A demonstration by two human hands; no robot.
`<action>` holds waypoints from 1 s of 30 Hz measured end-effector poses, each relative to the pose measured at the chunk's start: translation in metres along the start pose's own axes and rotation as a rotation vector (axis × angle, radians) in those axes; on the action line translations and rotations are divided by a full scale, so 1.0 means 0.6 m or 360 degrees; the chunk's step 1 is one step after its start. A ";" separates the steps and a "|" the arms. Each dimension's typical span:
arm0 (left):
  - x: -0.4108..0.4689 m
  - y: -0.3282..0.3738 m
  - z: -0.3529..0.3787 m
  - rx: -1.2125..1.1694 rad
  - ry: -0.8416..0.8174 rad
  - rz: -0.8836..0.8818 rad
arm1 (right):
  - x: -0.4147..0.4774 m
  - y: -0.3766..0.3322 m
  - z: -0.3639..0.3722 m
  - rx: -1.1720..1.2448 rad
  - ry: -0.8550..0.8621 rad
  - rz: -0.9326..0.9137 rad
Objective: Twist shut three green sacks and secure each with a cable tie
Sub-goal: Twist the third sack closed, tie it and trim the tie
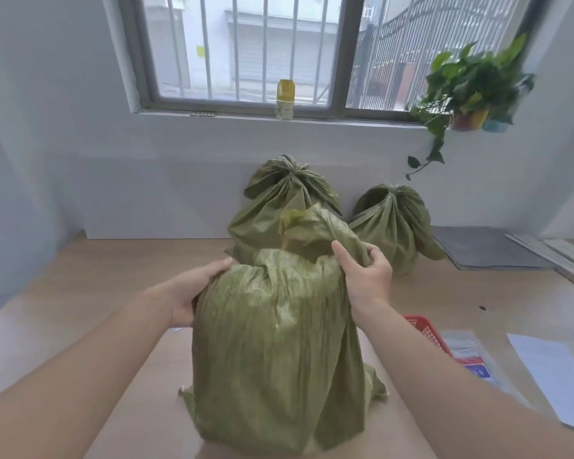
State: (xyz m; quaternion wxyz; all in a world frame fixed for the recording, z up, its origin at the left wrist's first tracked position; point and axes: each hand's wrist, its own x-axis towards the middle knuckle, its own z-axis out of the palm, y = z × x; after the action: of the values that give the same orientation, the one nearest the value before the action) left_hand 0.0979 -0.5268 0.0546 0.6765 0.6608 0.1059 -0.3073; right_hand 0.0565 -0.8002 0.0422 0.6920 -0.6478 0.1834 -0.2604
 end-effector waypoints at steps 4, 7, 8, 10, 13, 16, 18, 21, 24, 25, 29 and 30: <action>-0.003 0.012 0.034 0.0211 0.0127 0.0146 | 0.034 -0.013 0.007 -0.0023 -0.0049 -0.0058; -0.013 0.040 0.044 0.0039 0.0120 0.0694 | 0.071 -0.053 -0.008 0.0103 -0.0079 -0.0083; -0.017 0.052 0.041 -0.0119 0.0146 0.0903 | 0.086 -0.066 -0.018 0.0170 -0.0021 -0.0070; -0.024 0.063 0.024 -0.0556 0.0221 0.1183 | 0.116 -0.078 -0.048 0.0318 0.0189 -0.0045; -0.018 0.038 -0.010 -0.1109 0.0252 0.1260 | 0.147 -0.064 -0.092 0.0373 0.0350 0.0035; -0.003 0.000 -0.022 -0.1125 0.0324 0.1245 | 0.150 -0.036 -0.107 0.0294 0.0275 0.0159; -0.003 -0.009 -0.016 -0.1029 0.0317 0.1242 | 0.144 -0.028 -0.105 0.0267 0.0234 0.0178; -0.015 -0.006 -0.010 -0.0918 0.0272 0.1209 | 0.132 -0.027 -0.100 0.0321 0.0064 0.0205; -0.036 -0.017 0.000 -0.0686 0.0160 0.1000 | 0.118 -0.011 -0.104 0.0239 -0.0277 0.0266; -0.043 -0.024 0.003 -0.0567 0.0136 0.0934 | 0.112 -0.002 -0.109 0.0206 -0.0408 0.0271; -0.034 -0.064 -0.006 -0.0089 -0.0152 0.0572 | 0.090 0.038 -0.129 -0.0061 -0.0818 0.0362; -0.022 -0.070 -0.010 0.0060 -0.0082 0.0550 | 0.085 0.045 -0.129 -0.0128 -0.0840 0.0380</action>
State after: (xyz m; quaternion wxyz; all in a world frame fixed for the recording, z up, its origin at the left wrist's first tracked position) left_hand 0.0655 -0.5150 0.0267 0.7092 0.6736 -0.0324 -0.2054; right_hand 0.0545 -0.8918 0.0122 0.7152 -0.6941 0.0820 0.0079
